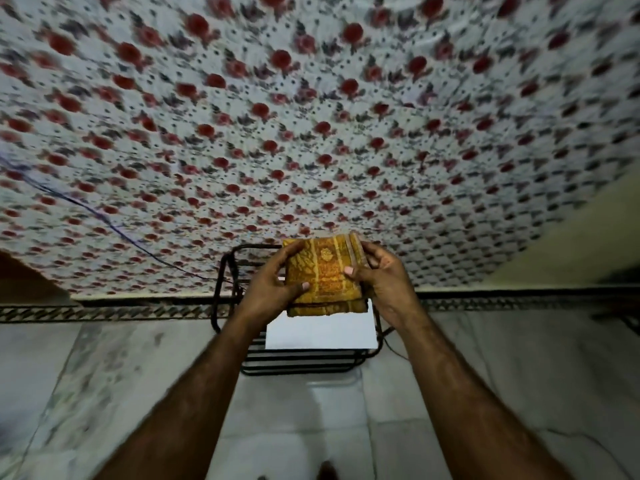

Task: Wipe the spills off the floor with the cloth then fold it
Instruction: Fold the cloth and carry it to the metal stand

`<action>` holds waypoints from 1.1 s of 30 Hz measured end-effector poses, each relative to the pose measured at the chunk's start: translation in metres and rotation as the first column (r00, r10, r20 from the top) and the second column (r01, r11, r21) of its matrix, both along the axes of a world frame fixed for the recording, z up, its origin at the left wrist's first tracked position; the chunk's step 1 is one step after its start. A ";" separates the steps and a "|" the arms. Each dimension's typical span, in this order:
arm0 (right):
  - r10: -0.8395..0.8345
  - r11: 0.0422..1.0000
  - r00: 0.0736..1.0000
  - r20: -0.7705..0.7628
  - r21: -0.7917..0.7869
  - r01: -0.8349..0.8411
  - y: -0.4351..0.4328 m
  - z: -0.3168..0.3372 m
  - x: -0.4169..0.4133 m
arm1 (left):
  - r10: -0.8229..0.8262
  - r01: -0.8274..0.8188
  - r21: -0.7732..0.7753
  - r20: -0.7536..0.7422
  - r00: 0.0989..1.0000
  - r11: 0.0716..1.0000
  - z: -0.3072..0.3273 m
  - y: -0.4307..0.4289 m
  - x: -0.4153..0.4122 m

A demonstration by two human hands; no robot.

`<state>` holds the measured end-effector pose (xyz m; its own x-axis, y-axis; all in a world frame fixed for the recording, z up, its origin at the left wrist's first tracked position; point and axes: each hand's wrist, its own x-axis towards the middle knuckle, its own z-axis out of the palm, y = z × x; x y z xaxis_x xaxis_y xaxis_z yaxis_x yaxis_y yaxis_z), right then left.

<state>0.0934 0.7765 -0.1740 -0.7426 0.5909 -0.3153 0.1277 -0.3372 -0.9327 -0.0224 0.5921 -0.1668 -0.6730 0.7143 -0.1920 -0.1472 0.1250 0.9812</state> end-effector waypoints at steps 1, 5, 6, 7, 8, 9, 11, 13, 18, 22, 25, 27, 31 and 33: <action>-0.016 1.000 1.000 0.013 0.008 0.016 0.007 -0.011 0.002 | -0.010 0.010 -0.007 0.010 1.000 1.000 -0.012 0.009 0.001; -0.076 0.996 0.995 0.068 0.043 0.073 0.029 -0.053 0.008 | -0.021 0.022 -0.042 0.032 0.999 0.999 -0.062 0.038 0.002; -0.089 0.995 0.993 0.080 0.050 0.086 0.035 -0.066 0.009 | -0.031 0.032 -0.050 0.032 0.999 0.998 -0.079 0.046 0.002; -0.103 0.994 0.991 0.089 0.057 0.098 0.038 -0.077 0.010 | -0.041 0.042 -0.059 0.026 0.999 0.997 -0.094 0.051 0.002; -0.121 0.992 0.988 0.097 0.059 0.116 0.043 -0.091 0.011 | -0.055 0.056 -0.074 0.011 0.998 0.996 -0.112 0.060 0.001; -0.136 0.990 0.985 0.109 0.062 0.129 0.047 -0.105 0.013 | -0.061 0.060 -0.093 -0.005 0.998 0.994 -0.127 0.066 0.001; -0.168 0.985 0.976 0.139 0.061 0.161 0.056 -0.135 0.015 | -0.065 0.061 -0.133 -0.026 0.998 0.989 -0.159 0.082 0.002; -0.202 0.979 0.964 0.171 0.073 0.193 0.069 -0.170 0.017 | -0.086 0.076 -0.170 -0.050 0.995 0.982 -0.194 0.097 0.004; -0.249 0.965 0.937 0.246 0.145 0.218 0.097 -0.245 0.016 | -0.143 0.125 -0.268 -0.050 0.988 0.955 -0.267 0.131 0.003; -0.292 0.948 0.912 0.289 0.218 0.234 0.115 -0.304 0.010 | -0.174 0.149 -0.307 -0.057 0.983 0.940 -0.323 0.153 0.000; -0.315 0.936 0.892 0.323 0.263 0.235 0.125 -0.342 0.003 | -0.198 0.159 -0.331 -0.086 0.976 0.930 -0.362 0.168 -0.005; -0.325 0.928 0.878 0.351 0.299 0.224 0.130 -0.366 0.000 | -0.201 0.156 -0.344 -0.100 0.975 0.926 -0.385 0.176 -0.006; -0.342 0.914 0.856 0.388 0.350 0.207 0.140 -0.409 -0.004 | -0.213 0.153 -0.377 -0.124 0.969 0.913 -0.422 0.187 -0.009; -0.346 0.909 0.850 0.397 0.365 0.199 0.143 -0.423 -0.006 | -0.231 0.154 -0.405 -0.150 0.961 0.901 -0.435 0.191 -0.010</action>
